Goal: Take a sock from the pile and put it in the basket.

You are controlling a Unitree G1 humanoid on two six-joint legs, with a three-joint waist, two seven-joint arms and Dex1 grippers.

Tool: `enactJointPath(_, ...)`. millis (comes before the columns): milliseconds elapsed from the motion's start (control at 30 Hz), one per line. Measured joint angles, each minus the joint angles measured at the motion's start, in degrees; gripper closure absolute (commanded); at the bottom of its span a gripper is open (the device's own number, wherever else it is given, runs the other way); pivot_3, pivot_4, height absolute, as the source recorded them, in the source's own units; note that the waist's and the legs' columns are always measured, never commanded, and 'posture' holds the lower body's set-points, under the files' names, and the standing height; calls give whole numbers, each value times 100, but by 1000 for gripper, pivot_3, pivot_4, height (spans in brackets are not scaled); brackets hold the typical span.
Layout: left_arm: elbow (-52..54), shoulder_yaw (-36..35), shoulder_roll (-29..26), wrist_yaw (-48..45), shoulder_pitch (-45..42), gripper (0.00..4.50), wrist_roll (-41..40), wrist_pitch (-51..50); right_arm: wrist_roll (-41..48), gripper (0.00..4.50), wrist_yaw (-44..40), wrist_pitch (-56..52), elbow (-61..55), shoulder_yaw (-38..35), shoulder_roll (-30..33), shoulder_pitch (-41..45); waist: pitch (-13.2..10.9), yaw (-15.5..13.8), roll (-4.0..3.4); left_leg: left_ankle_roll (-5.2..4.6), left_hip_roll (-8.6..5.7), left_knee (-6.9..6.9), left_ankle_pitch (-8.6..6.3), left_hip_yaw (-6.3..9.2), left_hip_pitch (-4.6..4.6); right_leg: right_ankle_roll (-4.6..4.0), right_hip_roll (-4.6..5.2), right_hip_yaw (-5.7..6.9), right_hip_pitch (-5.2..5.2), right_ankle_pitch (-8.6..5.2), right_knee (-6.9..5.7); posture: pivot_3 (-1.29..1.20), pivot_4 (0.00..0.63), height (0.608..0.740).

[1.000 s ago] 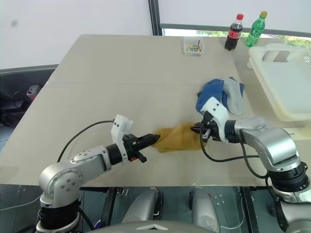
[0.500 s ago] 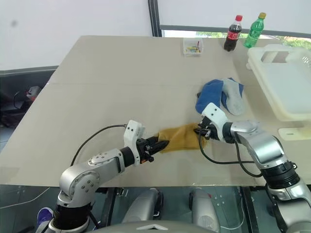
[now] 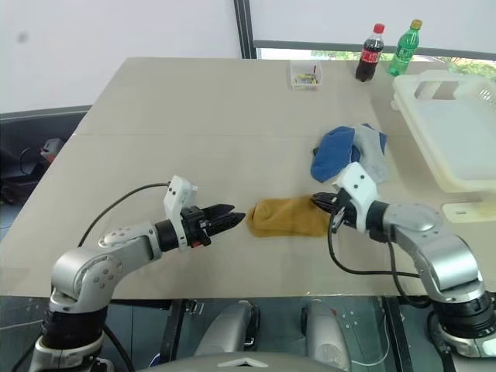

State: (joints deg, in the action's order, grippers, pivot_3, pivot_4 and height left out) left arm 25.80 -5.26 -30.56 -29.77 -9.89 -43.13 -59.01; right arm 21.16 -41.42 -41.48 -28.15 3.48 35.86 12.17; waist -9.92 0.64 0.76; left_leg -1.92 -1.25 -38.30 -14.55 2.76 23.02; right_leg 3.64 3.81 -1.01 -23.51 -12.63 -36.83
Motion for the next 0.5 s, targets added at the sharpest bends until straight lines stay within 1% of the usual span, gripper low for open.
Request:
enactJointPath(67,-120,56,28,8,-36,1995,-32,-131,-206,4428,48,259,159,262,-92,-48,0,2,1,0,0,2,0,-1,-1,0,0,-2,0,0,0,0,150,740)
enactJointPath(167,-413,76,314,112,-198,1995,-354,-687,-648,4428,14,740,733,915,-143,-202,-2,-15,3,0,-2,0,0,0,1,0,2,0,-1,0,-2,0,150,740)
enactJointPath(200,-483,88,335,123,-253,1995,-486,-935,-765,4428,-31,961,802,998,-124,-194,-2,-6,3,1,-2,0,0,-2,0,0,2,-3,-1,0,-2,0,150,740)
enactJointPath(300,-525,125,421,132,-420,1995,-735,-1324,-944,4428,-87,1286,923,1099,-98,-185,4,4,8,1,0,0,0,-1,-11,1,-1,-2,7,0,-3,0,150,740)
enactJointPath(367,-685,92,744,262,-575,1995,-938,-1610,-1014,4428,-130,1428,1002,1115,-80,-186,6,0,10,1,1,0,0,4,-25,0,-1,2,22,0,-2,0,150,740)
enactJointPath(500,-907,101,900,358,-777,1995,-1040,-1775,-1070,4428,-148,1467,1055,1128,-137,-151,9,0,14,1,2,-2,0,6,-28,0,-5,4,25,0,-2,0,150,740)
